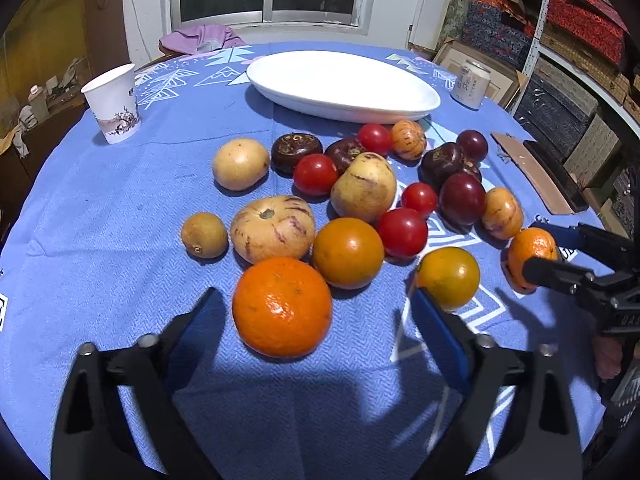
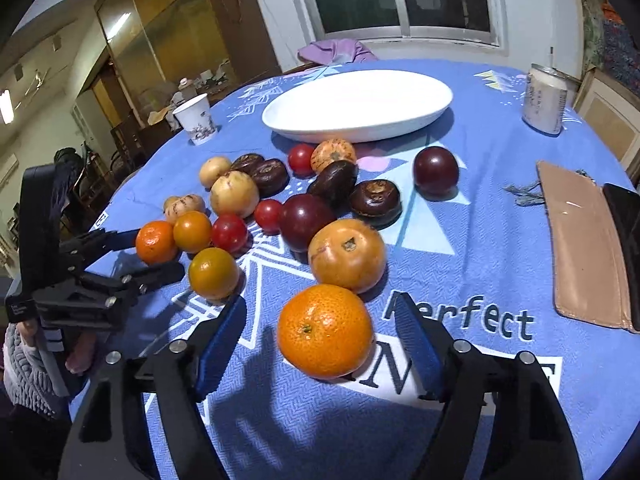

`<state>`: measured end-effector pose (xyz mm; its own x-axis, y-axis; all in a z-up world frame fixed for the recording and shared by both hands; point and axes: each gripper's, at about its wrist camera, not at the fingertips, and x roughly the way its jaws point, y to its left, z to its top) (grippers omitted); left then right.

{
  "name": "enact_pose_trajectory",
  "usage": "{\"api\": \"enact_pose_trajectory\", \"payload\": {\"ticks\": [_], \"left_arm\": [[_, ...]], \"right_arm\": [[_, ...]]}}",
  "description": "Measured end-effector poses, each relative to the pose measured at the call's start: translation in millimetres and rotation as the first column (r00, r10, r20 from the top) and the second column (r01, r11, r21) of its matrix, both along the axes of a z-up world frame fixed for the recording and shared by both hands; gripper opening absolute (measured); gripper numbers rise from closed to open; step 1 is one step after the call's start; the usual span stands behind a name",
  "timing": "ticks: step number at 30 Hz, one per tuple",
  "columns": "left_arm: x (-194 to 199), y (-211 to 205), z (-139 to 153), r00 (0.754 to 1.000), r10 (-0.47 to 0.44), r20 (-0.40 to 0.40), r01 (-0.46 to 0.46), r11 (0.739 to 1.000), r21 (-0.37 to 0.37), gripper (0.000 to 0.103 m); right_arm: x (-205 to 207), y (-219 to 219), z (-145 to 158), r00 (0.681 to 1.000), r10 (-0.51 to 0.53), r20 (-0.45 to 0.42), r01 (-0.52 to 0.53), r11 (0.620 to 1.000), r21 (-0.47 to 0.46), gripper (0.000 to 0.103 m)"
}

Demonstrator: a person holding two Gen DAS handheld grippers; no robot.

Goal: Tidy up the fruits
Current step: 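Grasp a large orange with the left tool while the right tool grasps another orange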

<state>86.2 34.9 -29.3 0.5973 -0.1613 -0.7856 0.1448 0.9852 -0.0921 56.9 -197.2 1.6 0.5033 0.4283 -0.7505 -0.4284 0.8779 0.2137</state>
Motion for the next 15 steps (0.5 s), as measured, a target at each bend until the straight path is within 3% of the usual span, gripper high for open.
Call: {"api": "enact_pose_trajectory", "payload": {"ticks": [2,6,7,13,15], "left_arm": [[5.3,2.6,-3.7,1.0,0.012,-0.022,-0.012,1.0,-0.004,0.073],[7.0,1.7,-4.5,1.0,0.019,-0.017,-0.019,1.0,0.015,0.072],[7.0,1.4,-5.1,1.0,0.019,-0.017,-0.019,1.0,0.023,0.072],[5.0,-0.5,-4.2,1.0,0.011,-0.009,-0.011,0.999,0.036,0.064],[4.0,0.7,-3.6,1.0,0.016,-0.003,-0.016,0.999,0.036,0.058]], "right_arm": [[0.9,1.7,-1.3,1.0,0.004,-0.009,-0.004,1.0,0.002,0.076],[5.3,3.7,-6.6,0.999,0.006,-0.046,-0.006,1.0,-0.003,0.075],[6.5,4.0,-8.1,0.998,0.005,-0.056,-0.005,1.0,-0.005,0.069],[5.9,3.6,-8.6,0.998,0.0,-0.057,0.0,1.0,-0.006,0.057],[6.0,1.5,-8.9,0.998,-0.009,-0.059,0.009,1.0,-0.004,0.048]]}}
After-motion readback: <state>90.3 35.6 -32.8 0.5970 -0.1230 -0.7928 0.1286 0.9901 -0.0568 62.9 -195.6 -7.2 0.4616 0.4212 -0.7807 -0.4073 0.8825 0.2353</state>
